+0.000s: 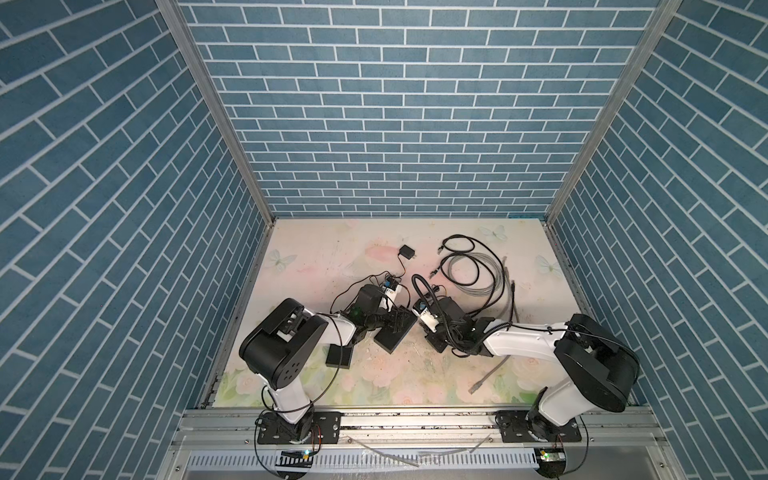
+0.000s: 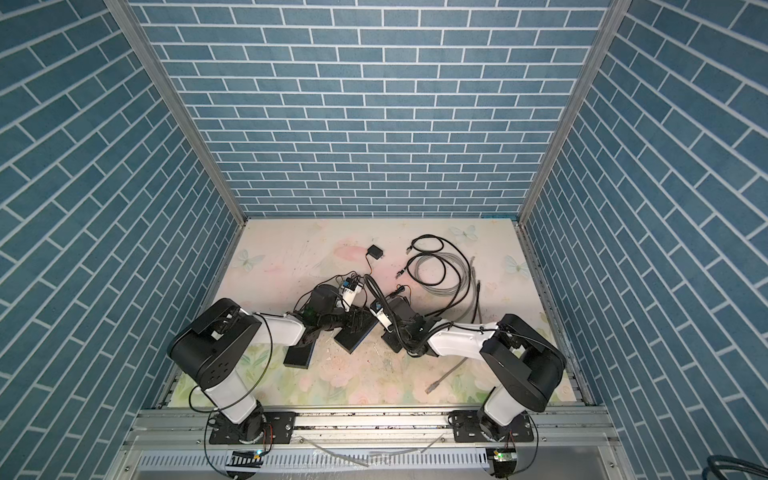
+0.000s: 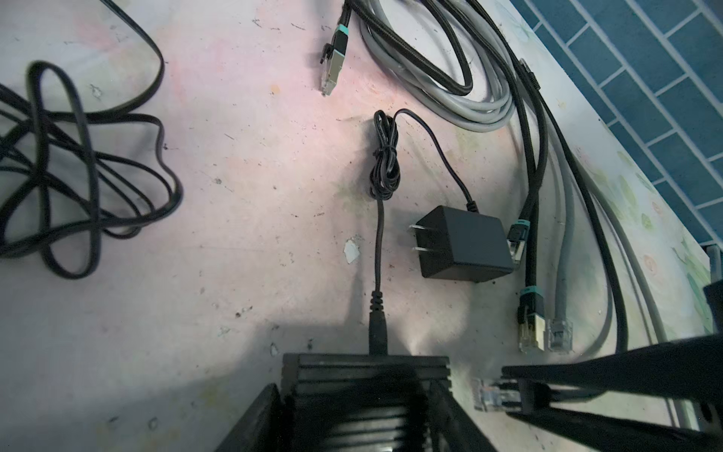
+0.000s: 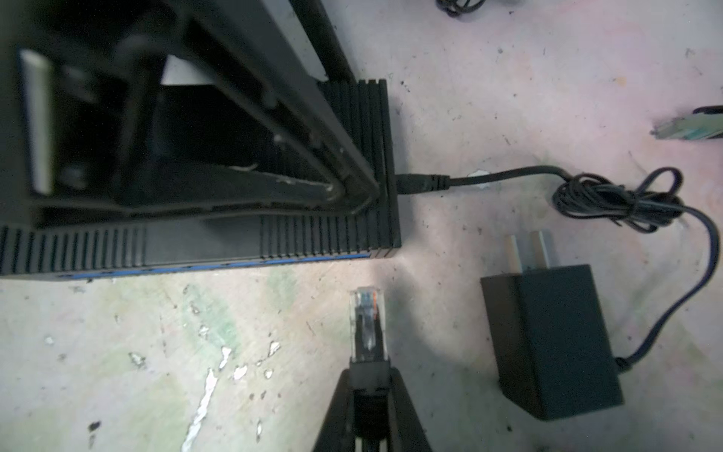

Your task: Insert the plug into the switch port

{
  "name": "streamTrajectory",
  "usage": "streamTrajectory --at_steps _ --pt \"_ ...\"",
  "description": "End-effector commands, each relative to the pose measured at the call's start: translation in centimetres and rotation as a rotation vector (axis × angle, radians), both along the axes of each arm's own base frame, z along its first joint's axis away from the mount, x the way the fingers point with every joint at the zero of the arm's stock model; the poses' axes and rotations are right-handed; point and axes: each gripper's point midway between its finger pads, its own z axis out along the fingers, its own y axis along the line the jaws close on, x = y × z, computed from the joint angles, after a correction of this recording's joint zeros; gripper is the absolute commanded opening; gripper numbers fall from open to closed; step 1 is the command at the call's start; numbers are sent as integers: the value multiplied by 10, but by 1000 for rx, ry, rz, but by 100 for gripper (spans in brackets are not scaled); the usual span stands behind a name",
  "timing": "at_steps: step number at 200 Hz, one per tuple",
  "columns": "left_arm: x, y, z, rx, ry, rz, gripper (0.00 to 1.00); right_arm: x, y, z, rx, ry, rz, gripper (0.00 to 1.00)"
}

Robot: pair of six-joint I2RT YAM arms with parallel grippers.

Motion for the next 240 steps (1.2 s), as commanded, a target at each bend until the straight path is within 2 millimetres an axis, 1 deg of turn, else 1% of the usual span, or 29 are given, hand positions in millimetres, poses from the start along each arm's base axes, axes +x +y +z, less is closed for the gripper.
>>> streamTrajectory --at_steps 1,25,55,83,147,183,214,240 --pt "0 2 -1 -7 -1 8 60 -6 2 -7 10 50 -27 0" --pt "-2 2 0 -15 -5 1 60 -4 9 -10 10 61 -25 0" --pt "-4 0 0 -24 -3 -14 60 0 11 -14 -1 68 -35 0" --pt "-6 -1 0 -32 -3 -22 60 4 14 -10 8 49 -36 0" --pt "-10 -2 -1 -43 -1 -37 60 6 17 -11 -16 61 -36 0" --pt "-13 -6 -2 -62 11 -64 60 15 21 -2 6 9 -44 0" --pt "-22 -18 2 -113 37 -138 59 28 35 12 86 -93 -16 0" --pt "-28 -24 4 -131 58 -189 58 33 47 15 107 -134 34 0"
